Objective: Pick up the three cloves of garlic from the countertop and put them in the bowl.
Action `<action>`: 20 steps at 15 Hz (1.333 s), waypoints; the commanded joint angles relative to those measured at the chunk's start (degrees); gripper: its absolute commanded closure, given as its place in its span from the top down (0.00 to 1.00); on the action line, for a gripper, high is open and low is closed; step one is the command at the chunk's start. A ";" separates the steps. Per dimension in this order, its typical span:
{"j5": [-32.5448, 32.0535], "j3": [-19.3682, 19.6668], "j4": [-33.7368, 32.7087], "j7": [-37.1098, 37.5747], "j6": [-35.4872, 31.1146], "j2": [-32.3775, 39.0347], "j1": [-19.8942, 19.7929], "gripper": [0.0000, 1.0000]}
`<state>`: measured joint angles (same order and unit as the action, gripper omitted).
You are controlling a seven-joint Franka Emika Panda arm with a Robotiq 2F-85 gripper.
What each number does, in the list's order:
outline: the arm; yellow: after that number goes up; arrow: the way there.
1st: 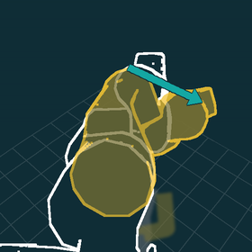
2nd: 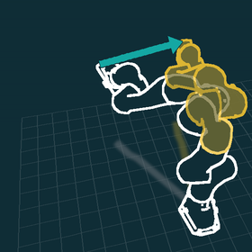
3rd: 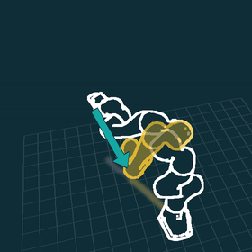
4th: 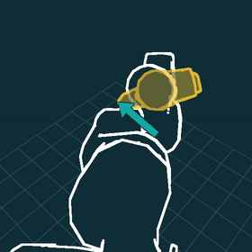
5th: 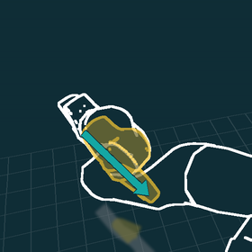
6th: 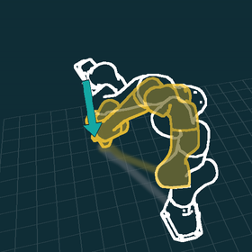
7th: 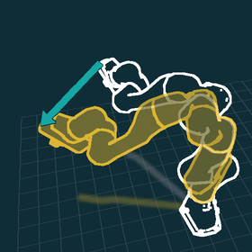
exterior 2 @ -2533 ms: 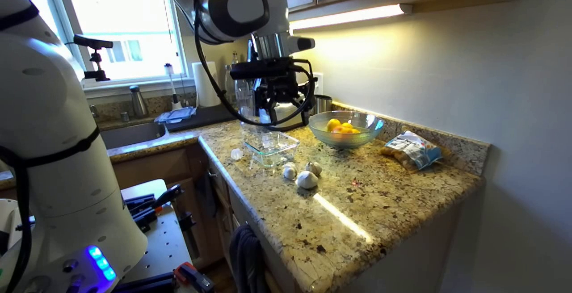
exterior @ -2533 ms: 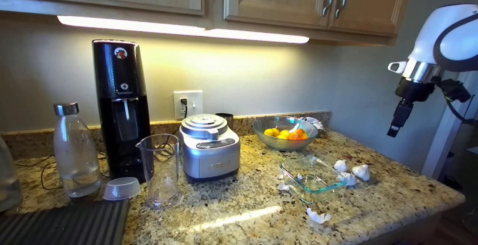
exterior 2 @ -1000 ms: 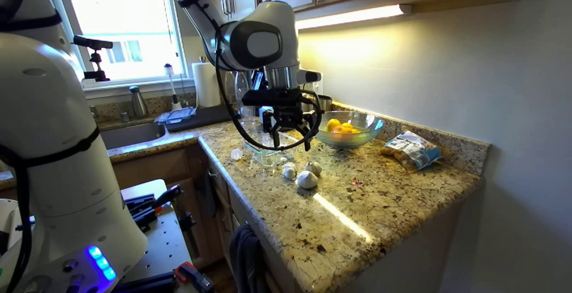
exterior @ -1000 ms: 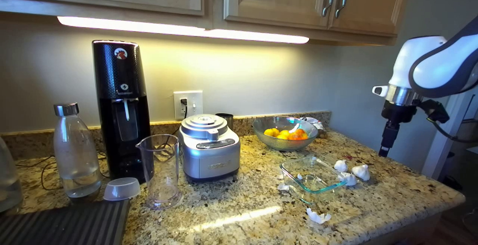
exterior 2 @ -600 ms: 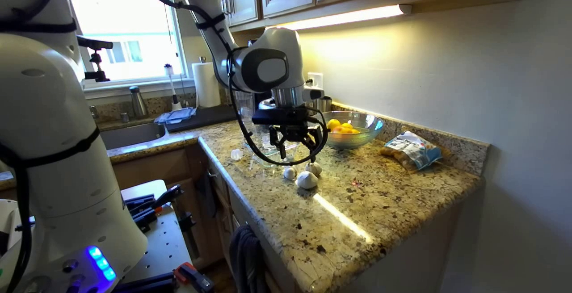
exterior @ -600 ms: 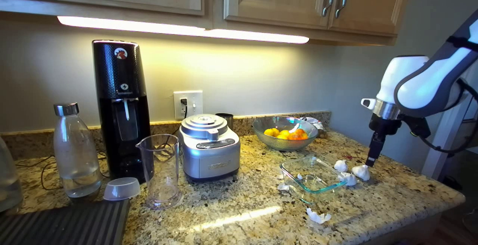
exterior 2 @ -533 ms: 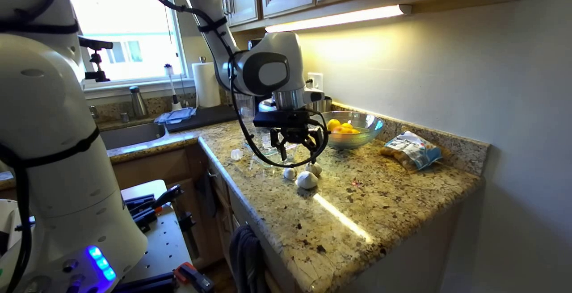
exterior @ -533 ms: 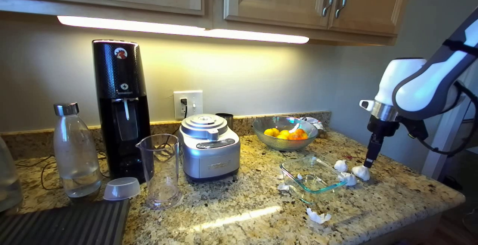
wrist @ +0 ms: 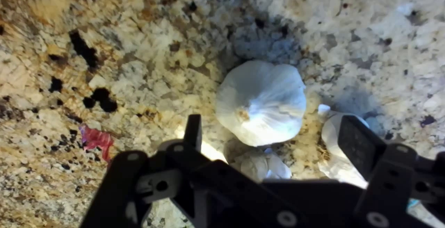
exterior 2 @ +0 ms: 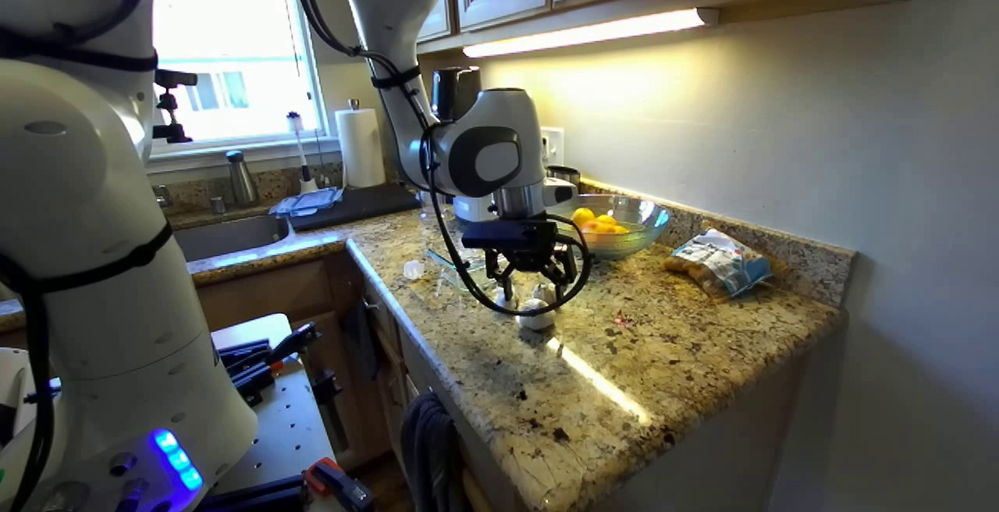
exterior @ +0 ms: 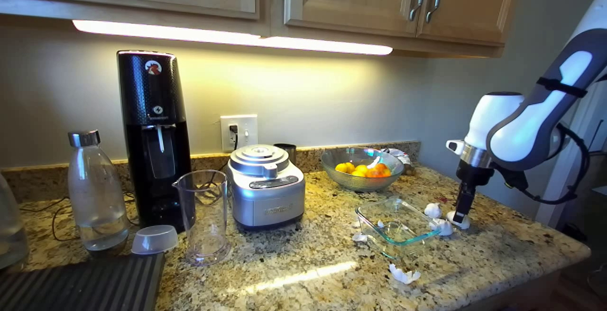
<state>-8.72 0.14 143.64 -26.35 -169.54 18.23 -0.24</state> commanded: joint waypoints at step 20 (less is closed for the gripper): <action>-2.02 -3.18 1.73 0.56 5.35 -7.32 -4.28 0.39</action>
<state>-10.50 -1.58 141.30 -26.22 -167.34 18.88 -3.48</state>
